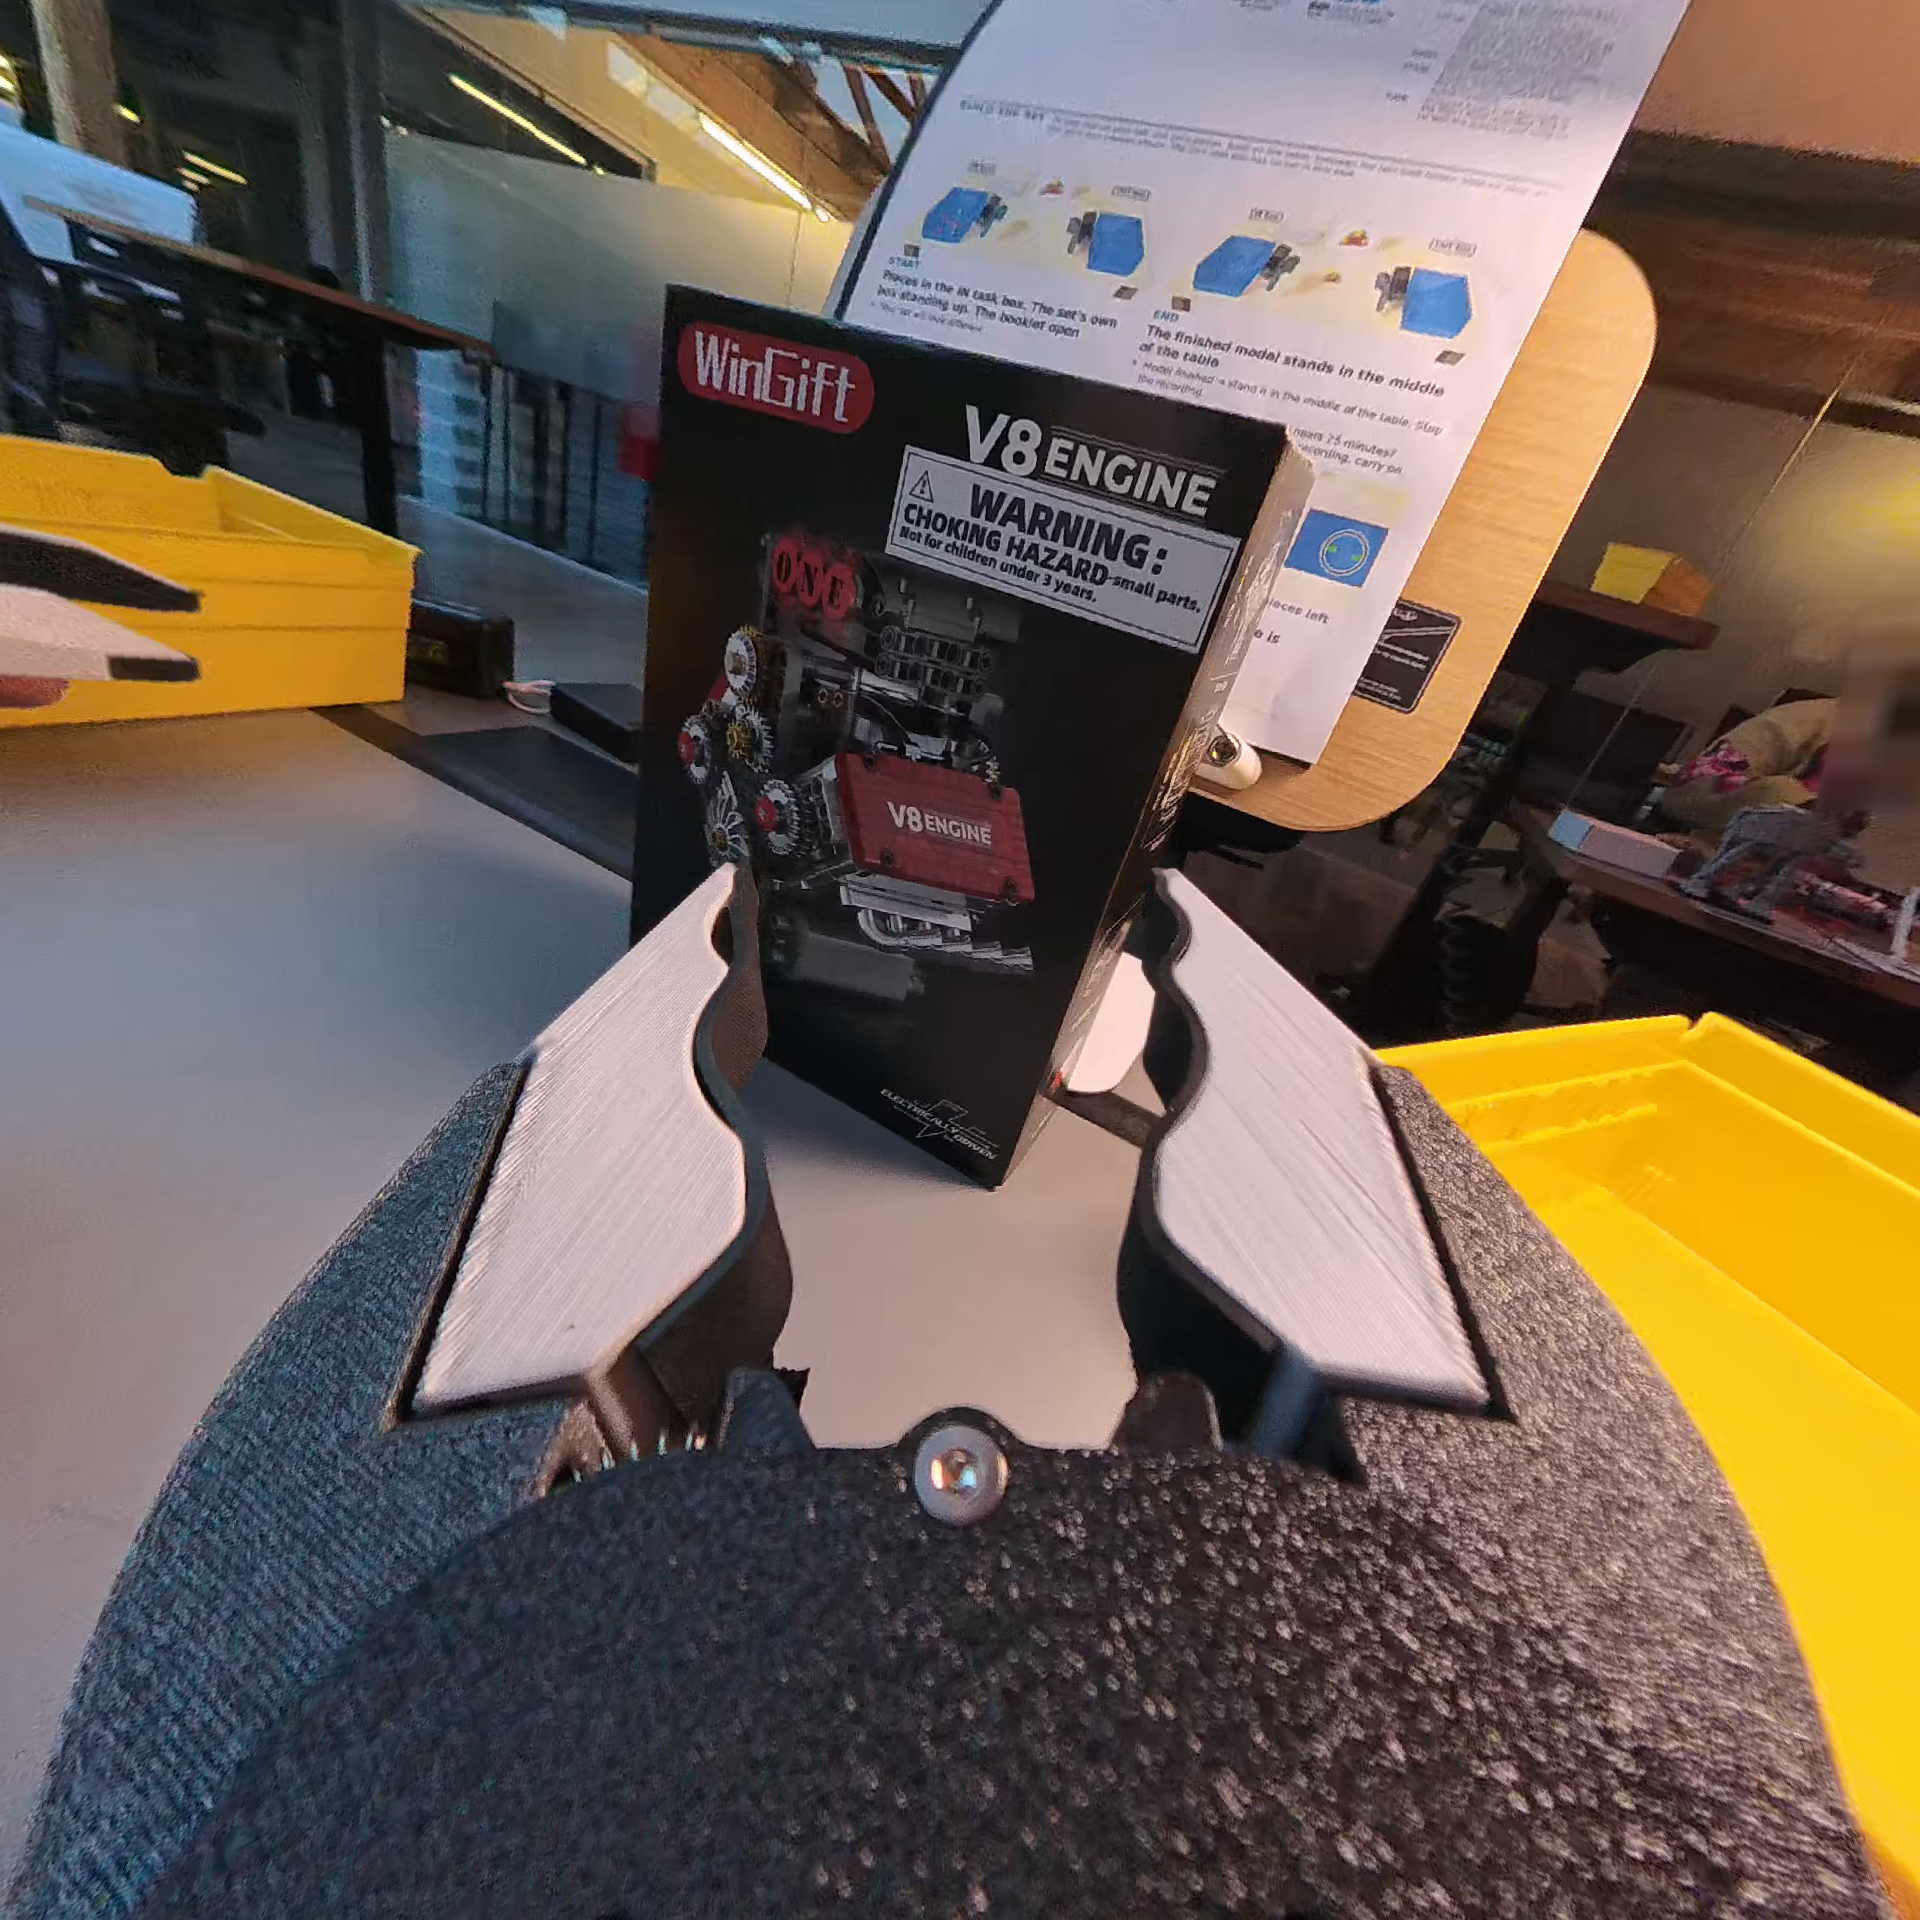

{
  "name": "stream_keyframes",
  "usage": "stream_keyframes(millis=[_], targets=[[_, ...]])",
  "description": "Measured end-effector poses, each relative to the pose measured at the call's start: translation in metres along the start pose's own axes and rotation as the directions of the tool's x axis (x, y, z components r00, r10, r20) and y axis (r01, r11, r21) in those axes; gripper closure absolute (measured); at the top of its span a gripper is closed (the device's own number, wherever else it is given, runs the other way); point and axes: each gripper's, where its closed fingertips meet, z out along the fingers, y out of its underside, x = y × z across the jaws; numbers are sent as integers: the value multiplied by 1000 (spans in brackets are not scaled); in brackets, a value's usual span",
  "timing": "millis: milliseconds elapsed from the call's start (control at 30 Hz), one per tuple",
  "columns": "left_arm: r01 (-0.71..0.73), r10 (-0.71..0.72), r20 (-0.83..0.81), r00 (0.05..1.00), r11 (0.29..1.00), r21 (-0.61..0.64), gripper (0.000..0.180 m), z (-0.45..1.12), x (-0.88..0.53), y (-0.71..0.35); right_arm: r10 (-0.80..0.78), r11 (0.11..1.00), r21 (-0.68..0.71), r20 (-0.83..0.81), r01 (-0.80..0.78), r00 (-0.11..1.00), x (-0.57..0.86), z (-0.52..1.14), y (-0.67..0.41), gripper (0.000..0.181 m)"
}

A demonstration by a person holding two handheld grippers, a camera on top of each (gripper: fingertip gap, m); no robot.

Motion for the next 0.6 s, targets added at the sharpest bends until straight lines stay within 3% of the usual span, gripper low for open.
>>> stream_keyframes(millis=[133, 600], targets=[[-15, 15, -5, 1000, 1000, 17, 115, 1, -3, 4, 26, 1000, -18, 38, -26, 999, -7, -8, 15, 104], [-110, 107, 45, 993, 992, 56, 118, -3, -13, 1, -114, 993, -10, 24, 115, 993, -7, -13, 19, 103]])
